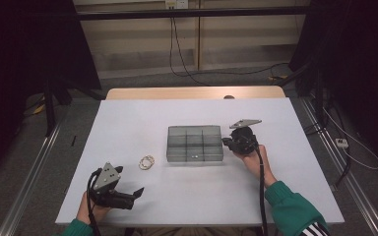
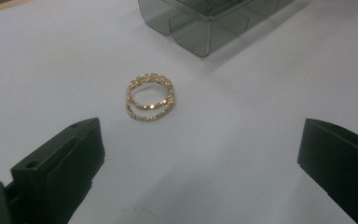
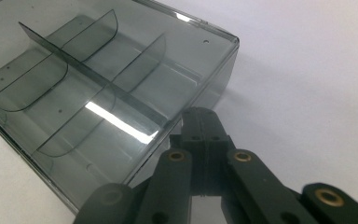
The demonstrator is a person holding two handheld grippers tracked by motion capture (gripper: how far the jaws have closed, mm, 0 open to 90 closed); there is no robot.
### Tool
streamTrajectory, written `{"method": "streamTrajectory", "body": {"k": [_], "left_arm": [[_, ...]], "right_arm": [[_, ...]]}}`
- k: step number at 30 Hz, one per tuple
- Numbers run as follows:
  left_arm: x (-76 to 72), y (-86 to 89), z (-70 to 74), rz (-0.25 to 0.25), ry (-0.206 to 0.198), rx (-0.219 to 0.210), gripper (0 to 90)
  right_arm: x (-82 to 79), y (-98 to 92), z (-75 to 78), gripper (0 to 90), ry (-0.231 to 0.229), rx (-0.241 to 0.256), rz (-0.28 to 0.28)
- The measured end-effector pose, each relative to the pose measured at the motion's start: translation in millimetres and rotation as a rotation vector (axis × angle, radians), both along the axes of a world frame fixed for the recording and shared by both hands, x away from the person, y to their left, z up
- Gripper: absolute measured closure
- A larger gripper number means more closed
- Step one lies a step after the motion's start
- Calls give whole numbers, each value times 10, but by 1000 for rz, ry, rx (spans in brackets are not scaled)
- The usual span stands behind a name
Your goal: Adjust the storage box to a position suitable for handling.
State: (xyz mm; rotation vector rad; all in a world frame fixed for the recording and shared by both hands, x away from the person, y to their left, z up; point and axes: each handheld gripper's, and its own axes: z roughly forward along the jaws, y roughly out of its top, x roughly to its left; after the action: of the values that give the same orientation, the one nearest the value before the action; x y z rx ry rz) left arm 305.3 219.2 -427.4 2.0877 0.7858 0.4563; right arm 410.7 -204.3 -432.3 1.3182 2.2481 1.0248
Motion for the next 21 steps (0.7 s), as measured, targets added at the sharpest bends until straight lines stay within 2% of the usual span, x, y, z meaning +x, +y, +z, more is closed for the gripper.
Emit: {"method": "streamTrajectory", "body": {"k": [16, 21], "left_arm": [[2, 0, 2, 0, -3, -1, 1], [-2, -3, -3, 3, 0, -15, 2]], "right_arm": [[9, 8, -14, 900, 11, 29, -19], [12, 11, -20, 900, 13, 42, -17]]}}
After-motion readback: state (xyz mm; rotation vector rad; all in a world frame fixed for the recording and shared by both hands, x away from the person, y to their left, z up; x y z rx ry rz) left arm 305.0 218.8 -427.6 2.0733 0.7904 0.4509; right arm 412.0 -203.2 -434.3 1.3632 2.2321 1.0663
